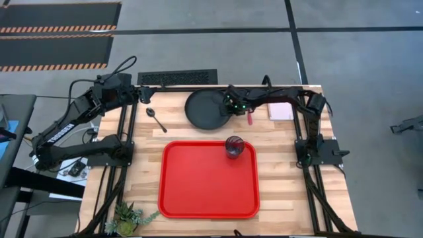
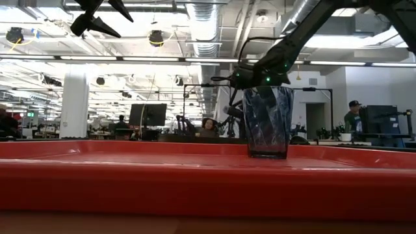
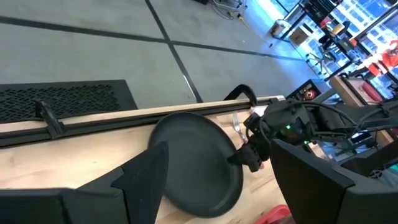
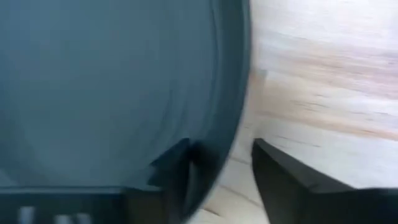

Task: Pick and place plate/cup/fork/spoon on tray
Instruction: Put the black plate on the center of the red serving tray

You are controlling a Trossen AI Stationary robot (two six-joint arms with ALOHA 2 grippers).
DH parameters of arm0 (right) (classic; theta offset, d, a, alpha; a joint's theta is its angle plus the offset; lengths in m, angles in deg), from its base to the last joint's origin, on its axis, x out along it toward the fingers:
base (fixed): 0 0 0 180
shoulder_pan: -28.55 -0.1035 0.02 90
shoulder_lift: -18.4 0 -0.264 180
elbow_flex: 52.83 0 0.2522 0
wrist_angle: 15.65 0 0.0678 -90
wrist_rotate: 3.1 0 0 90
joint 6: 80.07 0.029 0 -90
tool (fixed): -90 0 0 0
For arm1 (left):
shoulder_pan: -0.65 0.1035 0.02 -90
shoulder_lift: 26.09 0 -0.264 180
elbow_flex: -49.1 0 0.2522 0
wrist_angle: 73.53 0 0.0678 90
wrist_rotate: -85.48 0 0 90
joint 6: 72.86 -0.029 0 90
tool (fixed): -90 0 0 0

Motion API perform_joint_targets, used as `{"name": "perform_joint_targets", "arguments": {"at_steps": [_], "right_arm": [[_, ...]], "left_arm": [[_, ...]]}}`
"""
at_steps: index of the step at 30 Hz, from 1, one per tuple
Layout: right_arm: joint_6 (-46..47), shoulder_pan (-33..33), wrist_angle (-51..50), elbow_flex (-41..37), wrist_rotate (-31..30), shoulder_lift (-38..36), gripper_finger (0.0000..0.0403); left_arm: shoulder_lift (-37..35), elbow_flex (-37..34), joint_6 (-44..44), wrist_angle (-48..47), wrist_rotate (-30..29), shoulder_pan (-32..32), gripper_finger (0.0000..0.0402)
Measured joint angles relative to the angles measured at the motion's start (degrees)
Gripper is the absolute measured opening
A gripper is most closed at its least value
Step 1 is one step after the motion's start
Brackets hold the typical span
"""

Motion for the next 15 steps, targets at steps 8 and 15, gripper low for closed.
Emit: {"name": "perform_joint_targets", "arguments": {"at_steps": [8, 15], "right_arm": [[-1.7, 1.2, 1.0, 0.0, 4.6, -0.4, 0.0013], [-0.9, 1.9, 1.4, 0.0, 5.6, -0.9, 0.0007]], "left_arm": [[0.0, 0.0, 0.0, 0.0, 0.0, 0.0, 0.0265], [0.0, 0.0, -1.3, -1.0, 0.0, 0.0, 0.0265]]}}
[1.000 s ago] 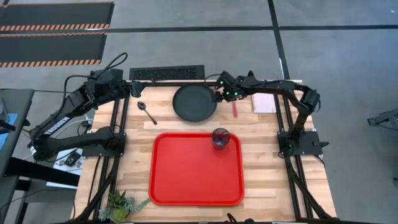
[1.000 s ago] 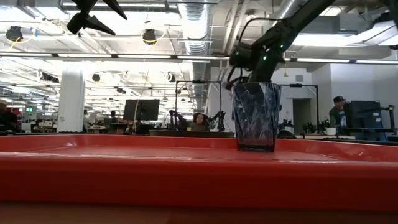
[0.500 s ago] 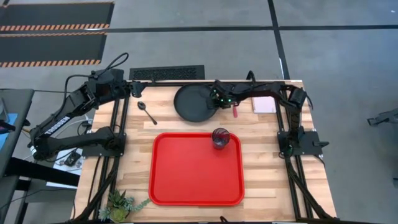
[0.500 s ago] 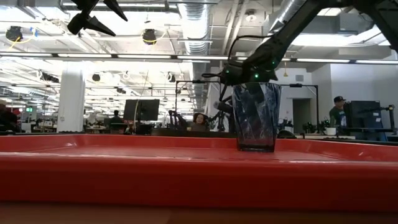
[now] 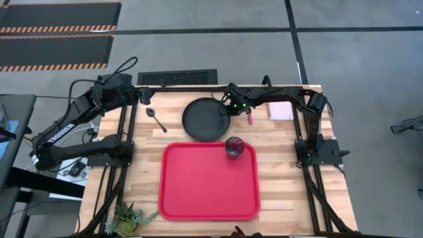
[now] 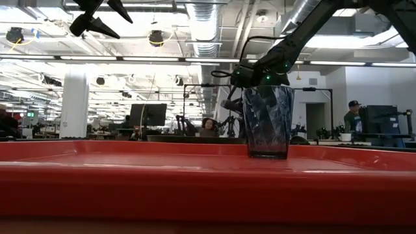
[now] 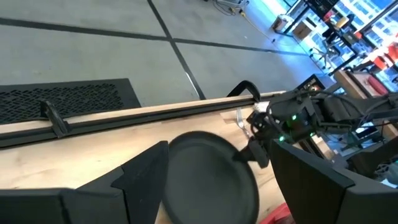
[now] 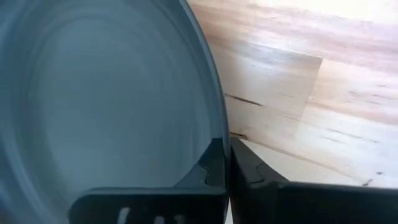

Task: Pick and place plate/cup/fork/spoon on tray
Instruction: Put the black plate on the center of the red serving tray

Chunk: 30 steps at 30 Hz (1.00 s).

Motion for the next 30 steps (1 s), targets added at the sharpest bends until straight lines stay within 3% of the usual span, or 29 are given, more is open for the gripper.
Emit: {"name": "perform_joint_targets", "arguments": {"at_steps": [11, 16, 22, 30], "right_arm": [[-2.6, 3.7, -1.6, 8.8, 2.3, -6.2, 0.0004], [-7.3, 0.9, -10.7, 16.5, 3.7, -13.7, 0.0003], [-8.9, -10.4, -23.3, 22.8, -0.1, -22.3, 0.0004], [6.0, -35.4, -28.8, 22.8, -14.8, -26.7, 0.0004]], "left_arm": [[0.0, 0.0, -0.9, 0.0, -0.8, 0.0, 0.0265], [0.0, 0.0, -1.1, 0.0, -1.1, 0.0, 0.0265], [0.0, 0.0, -0.9, -0.4, -1.1, 0.0, 0.0265], [-0.5, 0.0, 0.7, -2.2, -1.1, 0.0, 0.0265]]}}
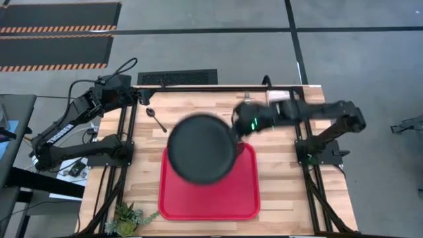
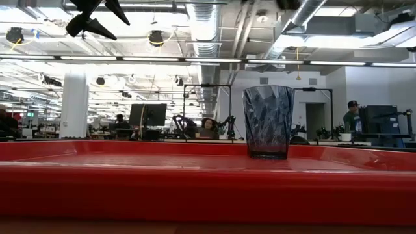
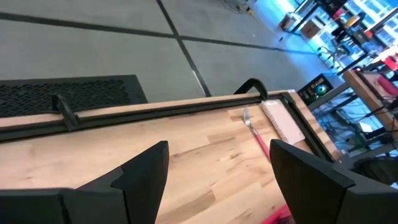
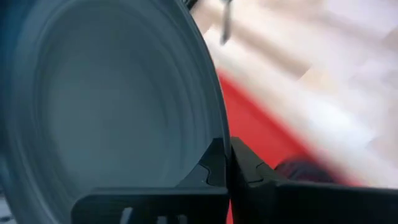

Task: Pick and place plate/cup/fork/spoon on tray
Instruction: Put the black plate on the center of the red serving tray

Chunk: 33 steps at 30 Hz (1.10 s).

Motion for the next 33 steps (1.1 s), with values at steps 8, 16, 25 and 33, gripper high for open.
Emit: {"name": "perform_joint_targets", "arguments": {"at_steps": [8, 16, 25, 33], "right_arm": [[24.5, -18.4, -6.6, 0.0, -12.7, 5.6, 0.0005], [45.7, -27.8, -8.3, -1.6, -12.5, 13.6, 0.0005], [56.4, -29.7, 12.4, -18.2, -14.4, 13.1, 0.0005], [56.1, -28.8, 17.8, -28.3, -9.0, 10.7, 0.0005]], "left_arm": [[0.1, 0.0, 0.2, -3.0, 0.0, 0.0, 0.0265], [0.1, 0.0, 0.8, -3.1, 0.0, 0.0, 0.0265], [0.1, 0.0, -2.3, -3.1, 0.0, 0.0, 0.0265], [0.1, 0.0, -4.5, -3.1, 0.0, 0.0, 0.0265]]}}
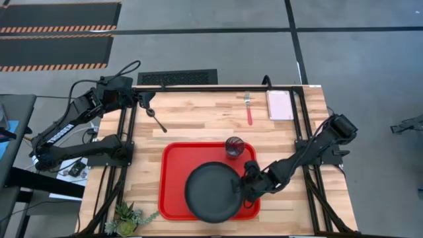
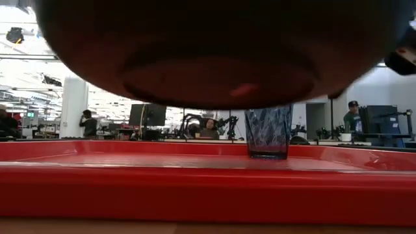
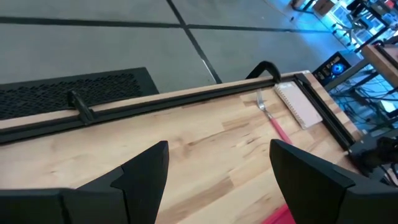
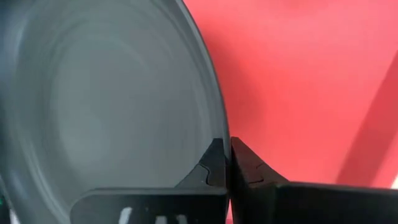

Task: Pick and place plate/cup/fork/spoon on tray
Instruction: Put the black plate on the center of the red serving tray

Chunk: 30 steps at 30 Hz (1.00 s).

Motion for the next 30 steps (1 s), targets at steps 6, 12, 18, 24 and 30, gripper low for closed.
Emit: {"name": "perform_joint_targets", "arguments": {"at_steps": [6, 12, 18, 24, 30], "right_arm": [[-4.5, 1.5, 6.0, -4.1, 2.3, 0.5, 0.0005], [-4.9, 4.2, 10.7, -9.3, 2.5, 0.6, 0.0005], [-5.0, 3.9, 11.6, -10.6, 3.4, 0.5, 0.0005], [-6.0, 4.1, 10.4, -10.6, 3.3, 0.5, 0.0005], [-5.9, 4.1, 10.5, -11.8, 3.3, 0.5, 0.0005]], "left_arm": [[0.0, 0.0, -0.4, 0.0, 0.0, 0.0, 0.0265], [0.0, 0.0, -0.2, 0.0, 0.0, 0.0, 0.0265], [0.0, 0.0, 0.0, 0.0, 0.0, 0.0, 0.0265], [0.0, 0.0, 0.7, 0.0, 0.0, 0.0, 0.0265], [0.0, 0.0, 0.8, 0.0, 0.0, 0.0, 0.0265]]}}
